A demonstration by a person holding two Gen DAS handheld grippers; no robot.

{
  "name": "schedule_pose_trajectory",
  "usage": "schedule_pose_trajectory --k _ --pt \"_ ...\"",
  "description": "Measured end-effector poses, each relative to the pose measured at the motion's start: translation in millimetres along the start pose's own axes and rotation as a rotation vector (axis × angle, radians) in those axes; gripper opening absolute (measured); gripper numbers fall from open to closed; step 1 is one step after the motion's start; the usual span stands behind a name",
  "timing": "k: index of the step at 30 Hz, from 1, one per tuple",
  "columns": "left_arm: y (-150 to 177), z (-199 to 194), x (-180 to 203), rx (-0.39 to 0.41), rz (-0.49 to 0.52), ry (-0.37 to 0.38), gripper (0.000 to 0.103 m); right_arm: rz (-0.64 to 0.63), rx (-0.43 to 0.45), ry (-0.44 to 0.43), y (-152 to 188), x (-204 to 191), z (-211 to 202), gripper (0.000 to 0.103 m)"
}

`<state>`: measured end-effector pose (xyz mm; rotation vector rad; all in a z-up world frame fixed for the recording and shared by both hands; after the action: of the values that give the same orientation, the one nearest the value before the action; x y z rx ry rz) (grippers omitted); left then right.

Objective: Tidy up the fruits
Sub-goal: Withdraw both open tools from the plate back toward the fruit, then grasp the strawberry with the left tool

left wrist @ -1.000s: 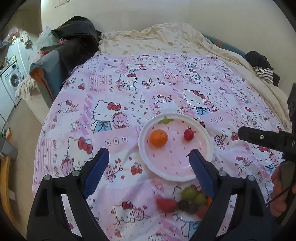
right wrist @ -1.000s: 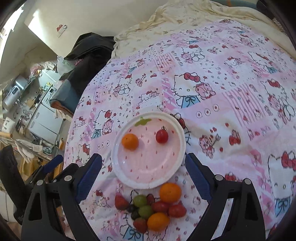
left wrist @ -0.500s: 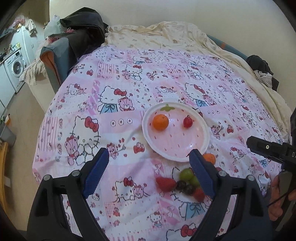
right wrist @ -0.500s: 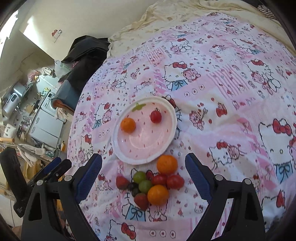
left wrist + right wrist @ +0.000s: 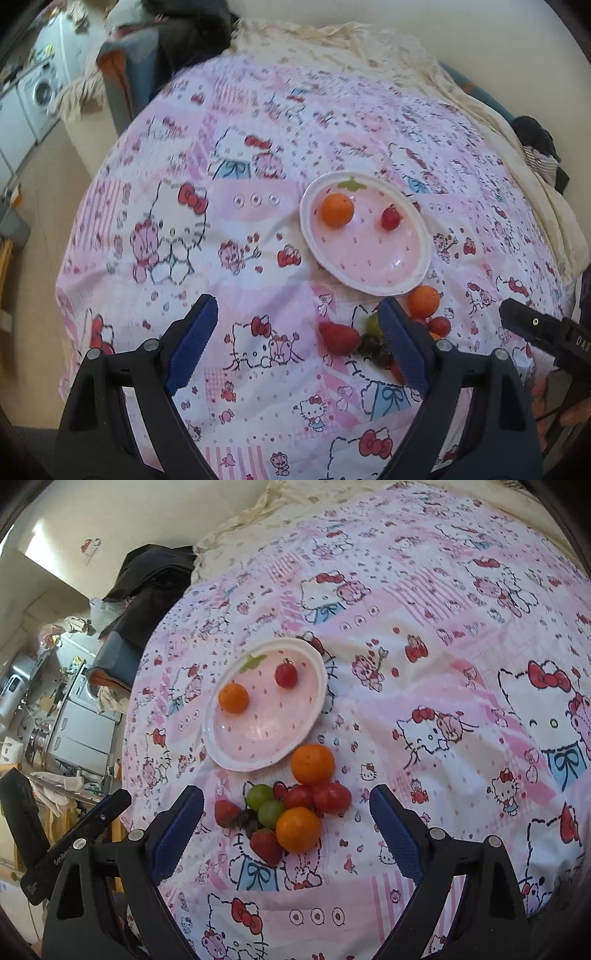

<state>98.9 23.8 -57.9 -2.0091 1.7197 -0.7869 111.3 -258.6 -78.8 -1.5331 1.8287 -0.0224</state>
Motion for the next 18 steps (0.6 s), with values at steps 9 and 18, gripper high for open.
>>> schedule_pose_trajectory --k 9,18 --pt "10.7 33.1 -14.5 -0.088 -0.082 -0.017 0.084 0.145 -0.032 0.0 -2.9 24.0 12.1 0.093" --pt "36.6 86.4 12.0 -0.289 -0.151 0.085 0.065 0.231 -0.064 0.003 -5.3 39.0 25.7 0.093"
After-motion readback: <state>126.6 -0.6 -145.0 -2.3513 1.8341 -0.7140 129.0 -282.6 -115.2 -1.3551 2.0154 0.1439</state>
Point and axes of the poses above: each gripper's, at about its wrist camera, not at the fingertips, and z roughly the way its jaws point, x to its right, y to its underside, the point moved 3 cm from there along z, roughly the way its jaws point, and after that the axes turned 8 degrees about x, right-handed, at the moved point
